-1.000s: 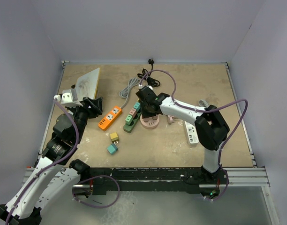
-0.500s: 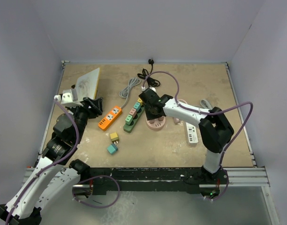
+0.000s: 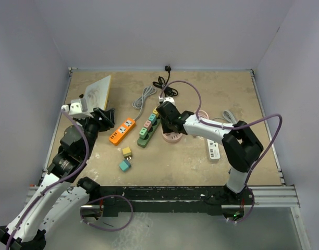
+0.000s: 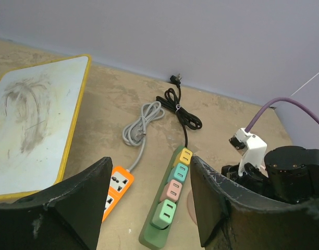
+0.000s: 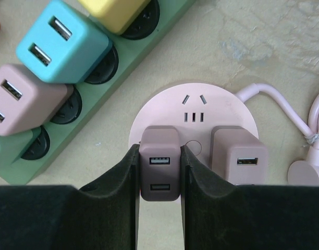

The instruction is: Insert the plug

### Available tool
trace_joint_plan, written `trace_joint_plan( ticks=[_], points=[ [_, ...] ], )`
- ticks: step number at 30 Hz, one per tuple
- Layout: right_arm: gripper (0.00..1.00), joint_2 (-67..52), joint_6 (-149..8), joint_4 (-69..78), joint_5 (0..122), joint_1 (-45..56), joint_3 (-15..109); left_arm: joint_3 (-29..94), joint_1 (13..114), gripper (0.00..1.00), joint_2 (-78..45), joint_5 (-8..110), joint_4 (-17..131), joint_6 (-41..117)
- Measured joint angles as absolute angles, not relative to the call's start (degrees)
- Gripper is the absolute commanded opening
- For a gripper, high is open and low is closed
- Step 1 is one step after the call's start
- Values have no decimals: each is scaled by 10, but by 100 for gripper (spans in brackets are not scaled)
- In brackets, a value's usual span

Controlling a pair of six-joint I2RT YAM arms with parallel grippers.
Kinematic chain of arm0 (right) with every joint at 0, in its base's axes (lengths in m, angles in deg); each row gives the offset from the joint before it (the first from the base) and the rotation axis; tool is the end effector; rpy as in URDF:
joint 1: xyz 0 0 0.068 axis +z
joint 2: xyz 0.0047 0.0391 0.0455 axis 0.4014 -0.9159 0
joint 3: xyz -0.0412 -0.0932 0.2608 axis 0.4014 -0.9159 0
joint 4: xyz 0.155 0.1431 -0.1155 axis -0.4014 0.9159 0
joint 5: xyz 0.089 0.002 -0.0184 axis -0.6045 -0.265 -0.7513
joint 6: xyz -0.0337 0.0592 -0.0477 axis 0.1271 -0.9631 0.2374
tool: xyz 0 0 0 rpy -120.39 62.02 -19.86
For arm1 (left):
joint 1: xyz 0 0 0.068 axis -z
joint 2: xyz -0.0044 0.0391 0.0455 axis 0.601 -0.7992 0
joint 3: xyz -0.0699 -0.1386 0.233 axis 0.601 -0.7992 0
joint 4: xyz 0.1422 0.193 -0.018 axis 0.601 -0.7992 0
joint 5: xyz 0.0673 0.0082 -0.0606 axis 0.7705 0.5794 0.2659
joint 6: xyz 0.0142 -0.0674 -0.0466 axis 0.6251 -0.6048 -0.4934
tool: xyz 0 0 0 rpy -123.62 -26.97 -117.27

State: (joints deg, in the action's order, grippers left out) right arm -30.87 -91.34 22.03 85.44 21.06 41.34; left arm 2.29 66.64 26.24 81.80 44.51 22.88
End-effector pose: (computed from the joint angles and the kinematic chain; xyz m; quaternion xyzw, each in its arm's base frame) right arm 0.2938 0.2620 0.1841 -0.0963 0.9343 0.0754 0.3350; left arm 0.1385 -0.0469 0.3510 -0.1160 0.7063 -0.1975 0.6698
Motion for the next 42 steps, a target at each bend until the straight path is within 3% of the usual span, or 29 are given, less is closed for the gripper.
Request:
trace_joint_plan(
  ticks=[4,8,10,16,23,34,42],
  points=[
    [0,-293,-918,173,864,211,383,23,666,58,257,818,445,229],
    [32,-268,-921,160,861,209,377,23,666,58,249,818,445,229],
    [43,-261,-923,170,855,205,378,23,666,58,245,818,445,229],
    [58,-232,-925,245,836,200,397,23,666,61,231,818,445,225],
    [60,-154,-925,240,815,198,420,23,666,62,198,800,427,187],
    [58,-118,-942,167,784,198,364,-17,667,54,87,732,343,108],
    [59,-118,-945,117,753,198,329,-49,732,59,-4,754,281,7]
  ],
)
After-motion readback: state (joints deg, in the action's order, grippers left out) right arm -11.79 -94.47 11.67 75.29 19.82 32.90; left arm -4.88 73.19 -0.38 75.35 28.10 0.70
